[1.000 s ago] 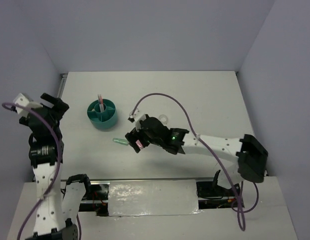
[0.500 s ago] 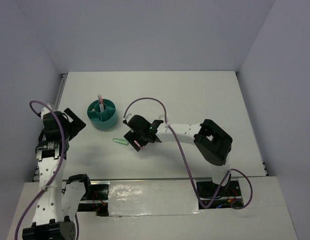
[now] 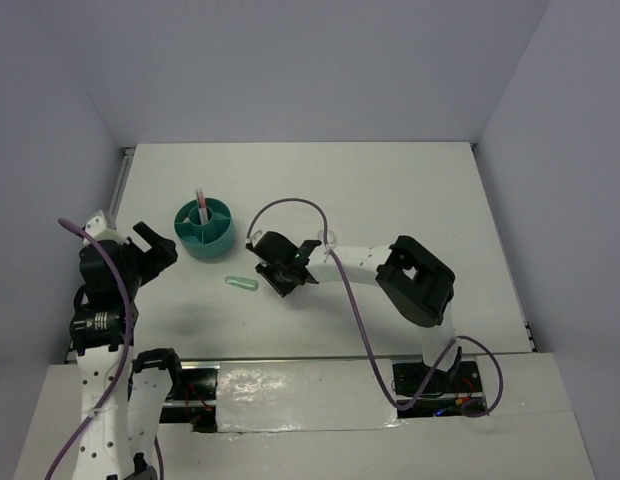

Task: Sort the stationery into containers
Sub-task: Pick up the stationery from the center of the board.

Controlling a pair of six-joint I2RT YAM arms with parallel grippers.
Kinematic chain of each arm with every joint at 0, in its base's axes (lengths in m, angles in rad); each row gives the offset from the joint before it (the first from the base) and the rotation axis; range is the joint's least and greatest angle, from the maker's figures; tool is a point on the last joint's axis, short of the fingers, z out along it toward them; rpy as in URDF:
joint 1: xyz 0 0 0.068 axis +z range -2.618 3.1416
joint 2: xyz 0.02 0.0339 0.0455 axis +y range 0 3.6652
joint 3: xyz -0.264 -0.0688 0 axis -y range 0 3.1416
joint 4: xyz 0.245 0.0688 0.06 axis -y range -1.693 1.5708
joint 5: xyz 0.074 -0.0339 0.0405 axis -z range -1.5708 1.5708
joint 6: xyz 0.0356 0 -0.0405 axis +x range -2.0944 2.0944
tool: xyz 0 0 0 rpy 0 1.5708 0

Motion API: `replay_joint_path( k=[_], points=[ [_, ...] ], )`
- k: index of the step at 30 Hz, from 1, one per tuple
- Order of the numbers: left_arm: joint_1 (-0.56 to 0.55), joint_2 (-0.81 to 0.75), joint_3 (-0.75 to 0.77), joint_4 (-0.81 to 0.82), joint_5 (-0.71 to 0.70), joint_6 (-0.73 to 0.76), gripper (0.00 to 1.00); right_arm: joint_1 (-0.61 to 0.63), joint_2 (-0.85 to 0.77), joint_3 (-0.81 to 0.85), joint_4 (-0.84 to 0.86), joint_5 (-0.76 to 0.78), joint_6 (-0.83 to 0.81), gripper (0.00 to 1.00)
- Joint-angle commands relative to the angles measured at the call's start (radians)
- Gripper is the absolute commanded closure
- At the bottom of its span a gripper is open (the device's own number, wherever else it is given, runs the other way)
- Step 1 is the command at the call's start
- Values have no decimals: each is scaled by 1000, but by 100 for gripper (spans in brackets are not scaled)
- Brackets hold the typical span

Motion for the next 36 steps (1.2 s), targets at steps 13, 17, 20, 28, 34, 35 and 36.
replay_joint_path(
  k=[13, 17, 20, 28, 34, 35, 36],
  points=[
    [-37, 4, -66, 545, 830, -304, 1, 71, -541, -202, 256, 63, 240, 100],
    [-91, 8, -23, 556, 815, -352, 1, 140, -627, -225, 326, 87, 275, 100],
    [-125, 7, -8, 534, 790, -355, 6, 168, -657, -221, 355, 140, 283, 100],
    [-178, 47, -12, 548, 787, -357, 12, 231, -585, -83, 310, 220, 231, 100],
    [-226, 81, -15, 476, 751, -304, 15, 255, -535, -12, 301, 249, 193, 100],
    [-226, 81, -21, 488, 755, -310, 17, 255, -521, 3, 300, 245, 183, 100],
    [-226, 82, -24, 496, 757, -312, 21, 257, -515, 11, 292, 248, 182, 100]
  ],
)
